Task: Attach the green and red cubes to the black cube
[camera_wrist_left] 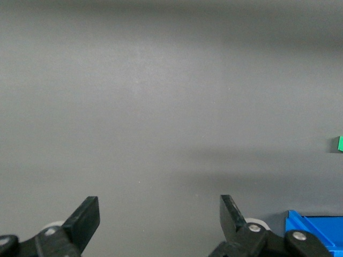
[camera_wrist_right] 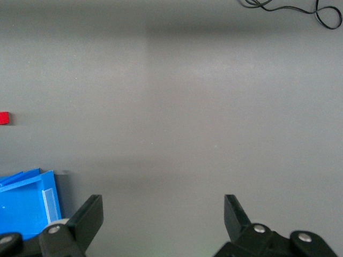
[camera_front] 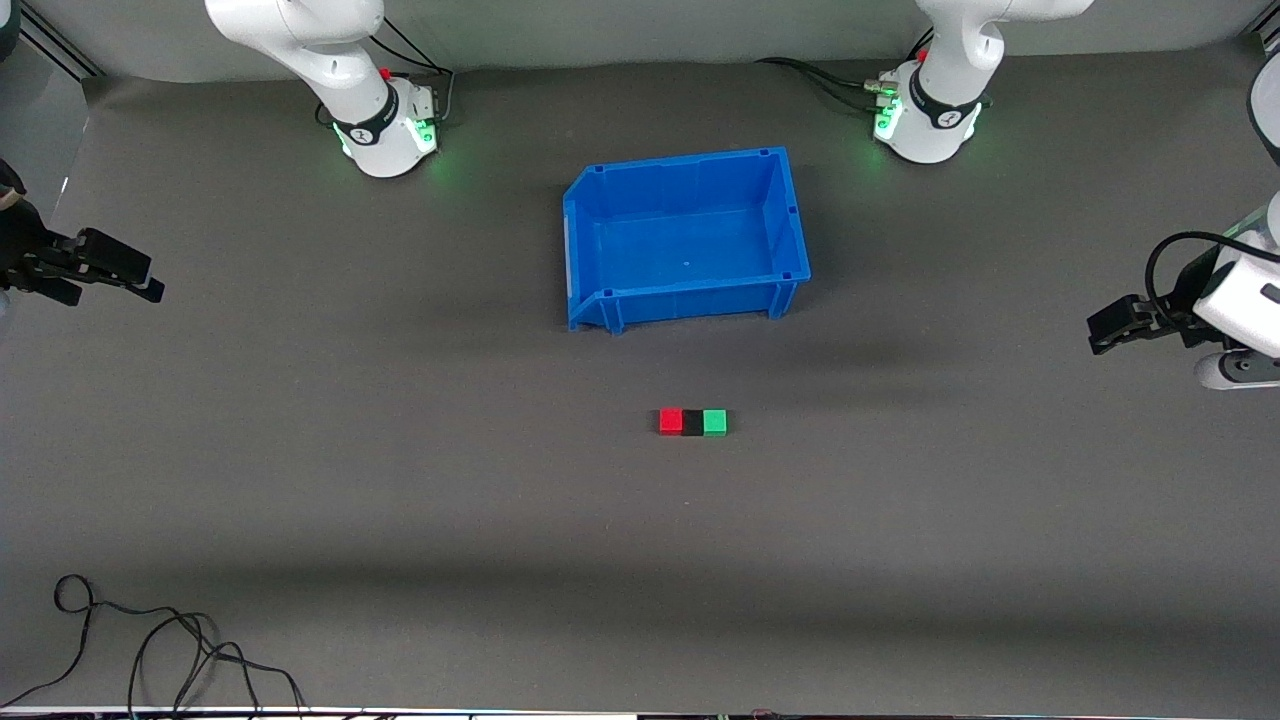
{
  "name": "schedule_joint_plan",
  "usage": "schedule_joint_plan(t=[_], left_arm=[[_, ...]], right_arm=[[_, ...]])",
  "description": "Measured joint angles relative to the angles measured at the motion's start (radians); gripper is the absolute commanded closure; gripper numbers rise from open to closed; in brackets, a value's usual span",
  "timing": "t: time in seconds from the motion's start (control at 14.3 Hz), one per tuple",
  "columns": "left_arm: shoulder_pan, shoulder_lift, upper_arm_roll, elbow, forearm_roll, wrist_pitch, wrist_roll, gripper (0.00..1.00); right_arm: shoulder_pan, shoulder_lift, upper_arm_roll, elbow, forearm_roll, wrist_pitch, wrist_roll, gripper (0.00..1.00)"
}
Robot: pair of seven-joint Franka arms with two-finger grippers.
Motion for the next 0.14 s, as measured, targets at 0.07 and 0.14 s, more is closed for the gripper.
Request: schedule_joint_plan(t=[0.07,0.14], left_arm=[[0.0,0.0,0.0,0.003,0.0,0.0,-0.001,0.0],[0.0,0.0,0.0,0.004,0.0,0.0,-0.001,0.0]], right_arm=[[0.0,0.0,0.0,0.0,0.0,0.0,0.0,0.0],[0.0,0.0,0.0,0.0,0.0,0.0,0.0,0.0]])
